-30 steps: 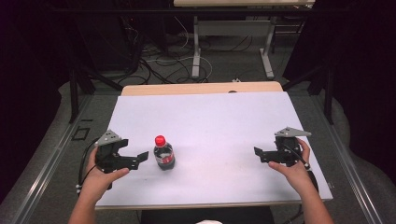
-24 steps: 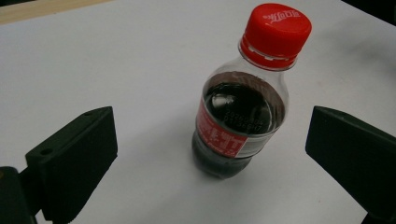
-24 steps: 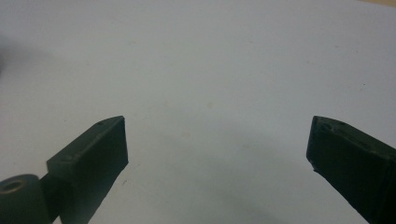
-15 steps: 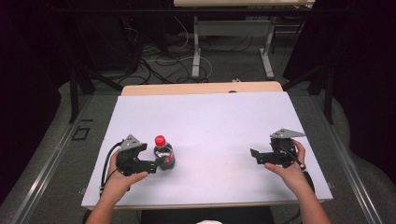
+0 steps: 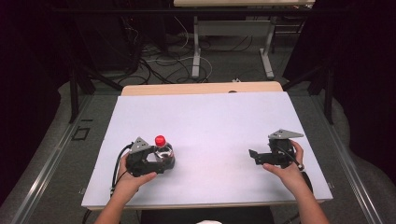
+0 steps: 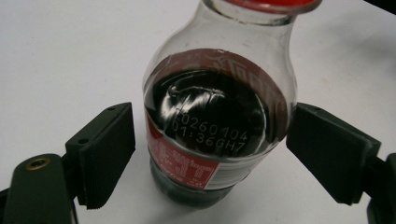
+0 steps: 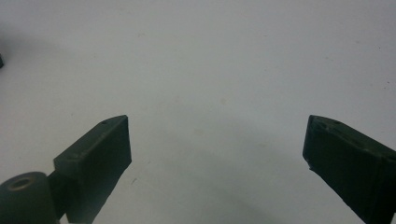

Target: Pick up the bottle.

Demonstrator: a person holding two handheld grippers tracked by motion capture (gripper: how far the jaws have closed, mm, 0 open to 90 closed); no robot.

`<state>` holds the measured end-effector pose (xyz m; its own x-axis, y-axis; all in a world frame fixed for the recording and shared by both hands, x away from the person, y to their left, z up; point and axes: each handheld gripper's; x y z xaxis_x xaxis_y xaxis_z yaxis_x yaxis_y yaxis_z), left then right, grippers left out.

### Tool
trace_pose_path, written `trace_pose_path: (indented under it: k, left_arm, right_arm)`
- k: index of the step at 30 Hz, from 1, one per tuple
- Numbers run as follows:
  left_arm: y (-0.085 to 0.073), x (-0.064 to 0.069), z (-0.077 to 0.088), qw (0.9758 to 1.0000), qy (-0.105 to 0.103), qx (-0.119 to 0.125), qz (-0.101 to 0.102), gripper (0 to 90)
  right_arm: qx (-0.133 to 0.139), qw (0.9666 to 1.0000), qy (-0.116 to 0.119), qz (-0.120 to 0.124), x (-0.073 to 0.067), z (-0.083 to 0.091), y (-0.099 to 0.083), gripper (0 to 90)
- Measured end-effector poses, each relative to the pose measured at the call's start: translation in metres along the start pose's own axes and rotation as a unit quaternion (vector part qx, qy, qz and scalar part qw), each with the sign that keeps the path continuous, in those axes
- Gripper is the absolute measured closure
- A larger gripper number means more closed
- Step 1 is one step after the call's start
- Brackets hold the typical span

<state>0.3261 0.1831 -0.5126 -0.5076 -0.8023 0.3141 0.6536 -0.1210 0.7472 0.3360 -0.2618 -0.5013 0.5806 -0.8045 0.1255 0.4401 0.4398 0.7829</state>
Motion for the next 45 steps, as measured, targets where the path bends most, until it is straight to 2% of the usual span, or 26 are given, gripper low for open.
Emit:
trace_pose_path:
  k: [7,14,19,25,29,39,45]
  left_arm:
    - [0.0,0.002,-0.005,1.0,0.002,0.002,-0.006,19.0]
    - [0.0,0.002,-0.006,0.9998,0.014,0.007,-0.011,25.9]
    - [-0.002,0.002,-0.006,0.9998,0.014,0.01,-0.012,26.2]
    - [-0.004,-0.002,-0.009,0.9999,0.002,0.012,-0.002,25.3]
    - [-0.006,-0.001,-0.012,0.9999,0.011,0.003,-0.008,25.6]
    - [-0.007,0.002,-0.012,0.9996,0.02,0.011,-0.017,28.0]
    - [-0.006,0.003,-0.012,0.9995,0.024,0.008,-0.021,28.4]
  right_arm:
    - [-0.004,1.0,0.001,0.003,-0.001,-0.002,-0.001,7.4]
    - [-0.005,1.0,0.002,0.001,-0.003,-0.003,-0.001,7.4]
    - [-0.005,1.0,0.002,0.006,-0.003,-0.003,-0.001,7.5]
    - [-0.006,1.0,0.0,0.006,-0.002,-0.004,-0.001,8.3]
    - [-0.005,1.0,0.001,0.005,-0.002,-0.004,-0.001,8.5]
    - [-0.009,0.9999,0.003,0.004,-0.003,-0.006,-0.002,8.8]
    - [-0.006,0.9999,0.007,0.004,-0.004,-0.007,-0.002,8.9]
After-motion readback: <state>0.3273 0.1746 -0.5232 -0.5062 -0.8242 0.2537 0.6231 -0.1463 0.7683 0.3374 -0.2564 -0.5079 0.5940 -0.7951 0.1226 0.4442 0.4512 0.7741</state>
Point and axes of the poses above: each handheld gripper's, and its own axes: z roughly backward along the jaws, y roughly out of its top, x roughly to its right, and after that the axes turned 13 degrees about z, right-handed
